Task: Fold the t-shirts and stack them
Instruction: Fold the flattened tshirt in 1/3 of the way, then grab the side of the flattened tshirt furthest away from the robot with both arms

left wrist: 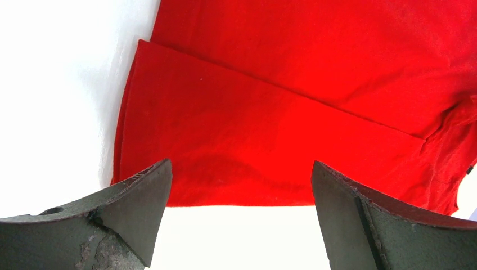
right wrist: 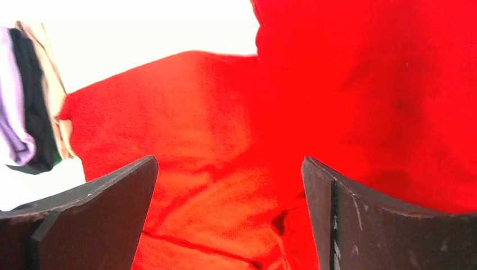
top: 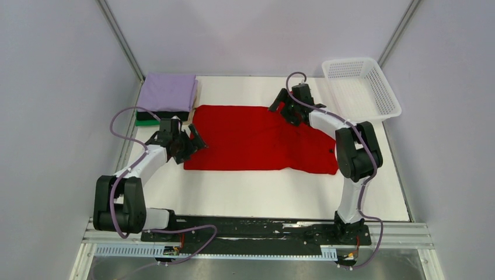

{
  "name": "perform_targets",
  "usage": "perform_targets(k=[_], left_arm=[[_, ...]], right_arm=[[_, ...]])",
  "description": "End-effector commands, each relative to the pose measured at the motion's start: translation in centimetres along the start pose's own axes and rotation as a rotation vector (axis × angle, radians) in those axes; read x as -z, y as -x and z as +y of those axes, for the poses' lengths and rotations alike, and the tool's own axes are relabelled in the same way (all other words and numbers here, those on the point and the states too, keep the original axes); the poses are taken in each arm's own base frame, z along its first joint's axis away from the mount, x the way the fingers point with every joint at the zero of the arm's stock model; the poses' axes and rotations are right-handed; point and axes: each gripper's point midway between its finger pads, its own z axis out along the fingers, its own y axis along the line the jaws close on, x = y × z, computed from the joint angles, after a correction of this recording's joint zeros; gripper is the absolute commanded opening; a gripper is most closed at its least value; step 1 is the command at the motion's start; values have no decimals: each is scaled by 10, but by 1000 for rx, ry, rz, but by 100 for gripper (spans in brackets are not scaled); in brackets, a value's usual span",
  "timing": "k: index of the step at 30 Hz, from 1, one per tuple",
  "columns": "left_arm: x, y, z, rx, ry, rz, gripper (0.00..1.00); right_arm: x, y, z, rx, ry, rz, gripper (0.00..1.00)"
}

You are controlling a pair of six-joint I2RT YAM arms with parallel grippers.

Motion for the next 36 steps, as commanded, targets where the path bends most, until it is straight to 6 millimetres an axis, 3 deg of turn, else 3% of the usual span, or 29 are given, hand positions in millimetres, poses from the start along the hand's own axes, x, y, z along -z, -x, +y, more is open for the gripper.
perform_targets(k=[1, 2, 6, 11, 15, 20, 24, 28, 33, 36], left_arm=[[17, 14, -9, -39, -16, -59, 100], [18, 14, -10, -38, -19, -62, 100], [23, 20, -21, -46, -58, -74, 100], [17, 24, -43, -49, -155, -51, 100], [-3, 21, -56, -51, -213, 4, 100], [-31, 14, -54, -40, -208, 83, 100], [-41, 7, -37, -38, -143, 103, 100], [-42, 4, -14, -57, -30, 104, 100], [-32, 1, 11, -59, 82, 65, 100], [-24, 2, 14, -73, 104, 58, 100]], right_arm=[[59, 66, 54, 8, 121, -177, 100], [25, 41, 25, 11, 44, -100, 100], [44, 20, 8, 60, 11, -52, 100], [74, -24, -29, 85, -39, 26, 100], [67, -32, -51, 97, -87, 44, 100], [40, 1, -50, 61, -76, -58, 100], [14, 35, -74, -9, -189, -146, 100], [2, 60, -100, -47, -262, -186, 100], [17, 81, -103, -16, -281, -233, 100], [40, 85, -87, 25, -230, -232, 100]])
